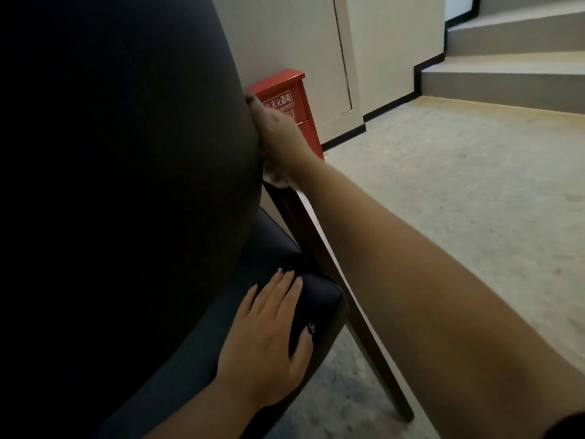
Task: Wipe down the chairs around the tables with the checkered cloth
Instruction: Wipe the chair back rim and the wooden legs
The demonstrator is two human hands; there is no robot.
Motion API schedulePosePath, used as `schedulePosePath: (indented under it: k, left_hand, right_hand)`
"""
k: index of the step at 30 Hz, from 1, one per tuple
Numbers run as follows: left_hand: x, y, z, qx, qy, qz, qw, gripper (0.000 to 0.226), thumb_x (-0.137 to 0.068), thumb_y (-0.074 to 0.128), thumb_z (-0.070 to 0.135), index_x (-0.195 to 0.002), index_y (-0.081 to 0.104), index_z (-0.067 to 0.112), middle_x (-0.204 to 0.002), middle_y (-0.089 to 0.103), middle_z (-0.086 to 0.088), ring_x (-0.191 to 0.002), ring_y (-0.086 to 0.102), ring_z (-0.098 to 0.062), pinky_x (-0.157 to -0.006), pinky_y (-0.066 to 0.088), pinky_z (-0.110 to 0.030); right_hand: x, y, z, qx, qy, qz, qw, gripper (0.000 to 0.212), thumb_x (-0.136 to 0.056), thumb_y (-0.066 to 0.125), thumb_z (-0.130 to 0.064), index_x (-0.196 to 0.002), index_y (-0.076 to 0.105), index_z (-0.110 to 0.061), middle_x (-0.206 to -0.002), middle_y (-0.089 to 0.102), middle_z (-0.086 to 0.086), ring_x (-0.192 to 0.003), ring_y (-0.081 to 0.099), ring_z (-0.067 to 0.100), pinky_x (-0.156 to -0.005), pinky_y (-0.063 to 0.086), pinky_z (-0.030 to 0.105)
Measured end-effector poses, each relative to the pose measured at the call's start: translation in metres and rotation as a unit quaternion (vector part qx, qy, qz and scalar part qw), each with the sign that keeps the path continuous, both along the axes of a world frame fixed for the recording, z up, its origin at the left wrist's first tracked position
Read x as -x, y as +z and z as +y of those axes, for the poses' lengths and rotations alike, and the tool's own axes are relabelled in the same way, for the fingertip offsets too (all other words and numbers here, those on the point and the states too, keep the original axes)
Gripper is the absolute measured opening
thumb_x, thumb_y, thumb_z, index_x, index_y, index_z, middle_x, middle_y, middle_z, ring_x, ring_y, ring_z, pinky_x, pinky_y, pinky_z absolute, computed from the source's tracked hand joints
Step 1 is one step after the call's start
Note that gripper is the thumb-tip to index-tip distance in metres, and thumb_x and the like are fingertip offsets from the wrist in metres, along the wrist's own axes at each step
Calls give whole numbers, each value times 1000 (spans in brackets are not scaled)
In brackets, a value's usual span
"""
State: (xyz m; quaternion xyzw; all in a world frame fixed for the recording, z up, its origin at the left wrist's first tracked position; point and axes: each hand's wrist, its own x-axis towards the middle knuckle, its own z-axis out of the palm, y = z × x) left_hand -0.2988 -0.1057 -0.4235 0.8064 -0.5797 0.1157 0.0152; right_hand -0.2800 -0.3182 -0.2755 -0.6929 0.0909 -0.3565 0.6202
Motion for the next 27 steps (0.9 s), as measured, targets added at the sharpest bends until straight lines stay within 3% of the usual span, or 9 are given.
schedulePosePath:
  k: [5, 9, 11, 14, 18, 21, 23, 24, 27]
  left_hand:
    - [0, 0, 0, 10, -8, 8, 1000, 67, -92, 35, 49, -151, 30, 18, -157, 28, 3, -148, 14, -9, -119, 15, -37]
    - [2, 1, 1, 40, -15, 22, 999, 66, -91, 38, 47, -149, 36, 15, -155, 34, 1, -146, 21, -11, -119, 19, -38]
    - [2, 0, 2, 61, -20, 39, 997, 64, -90, 41, 44, -146, 41, 13, -152, 39, -2, -144, 27, -13, -118, 24, -39]
    - [2, 1, 3, 100, -10, 68, 993, 59, -87, 46, 41, -138, 50, 10, -142, 49, -6, -137, 39, -17, -113, 34, -39]
    - [1, 2, 3, 113, 6, 75, 991, 57, -87, 47, 42, -134, 53, 12, -138, 51, -6, -131, 44, -18, -111, 34, -32]
    - [2, 2, 4, 115, 7, 78, 990, 56, -87, 46, 42, -135, 51, 13, -138, 51, -4, -131, 43, -16, -111, 32, -31]
    - [3, 3, 5, 116, 5, 82, 990, 55, -88, 45, 41, -135, 52, 13, -138, 52, -4, -131, 43, -16, -111, 34, -32]
    - [3, 3, 5, 115, 5, 83, 990, 55, -88, 44, 41, -135, 52, 13, -138, 52, -4, -132, 43, -15, -111, 35, -33]
    - [2, 2, 5, 111, 12, 76, 991, 56, -89, 42, 42, -136, 52, 14, -139, 52, -2, -133, 42, -13, -112, 32, -30]
  right_hand:
    - [21, -94, 20, 56, -130, 26, 990, 33, -102, 36, -39, -80, 55, -24, -69, 56, -10, -63, 53, 1, -59, 40, 15]
    - [46, -146, 38, 150, -183, 24, 971, 37, -99, 47, -25, -131, 48, -7, -117, 57, 5, -102, 55, 10, -82, 43, 9]
    - [54, -154, 38, 300, -208, 11, 931, 52, -96, 52, -15, -141, 34, 4, -139, 41, 19, -128, 46, 27, -103, 40, 21]
    - [64, -152, 25, 563, -174, -29, 808, 49, -94, 48, -5, -139, 35, 9, -147, 24, 21, -137, 28, 44, -113, 26, 48]
    - [66, -128, 11, 818, -27, 43, 573, 34, -94, 42, -10, -120, 63, -2, -124, 61, 20, -125, 52, 35, -114, 30, 46]
    - [49, -103, 19, 894, 12, 213, 394, 27, -96, 48, -27, -107, 67, -11, -107, 66, 11, -103, 60, 29, -105, 35, 45]
    - [33, -89, 25, 907, -43, 267, 323, 26, -95, 51, -33, -103, 68, -15, -104, 66, 8, -101, 60, 26, -104, 33, 44]
    - [23, -83, 26, 893, -83, 279, 342, 25, -94, 52, -34, -100, 68, -15, -101, 67, 6, -101, 60, 25, -101, 34, 42]
    - [4, -66, 25, 757, -86, 269, 590, 23, -92, 48, -17, -102, 66, -6, -103, 65, 12, -102, 58, 29, -91, 38, 36]
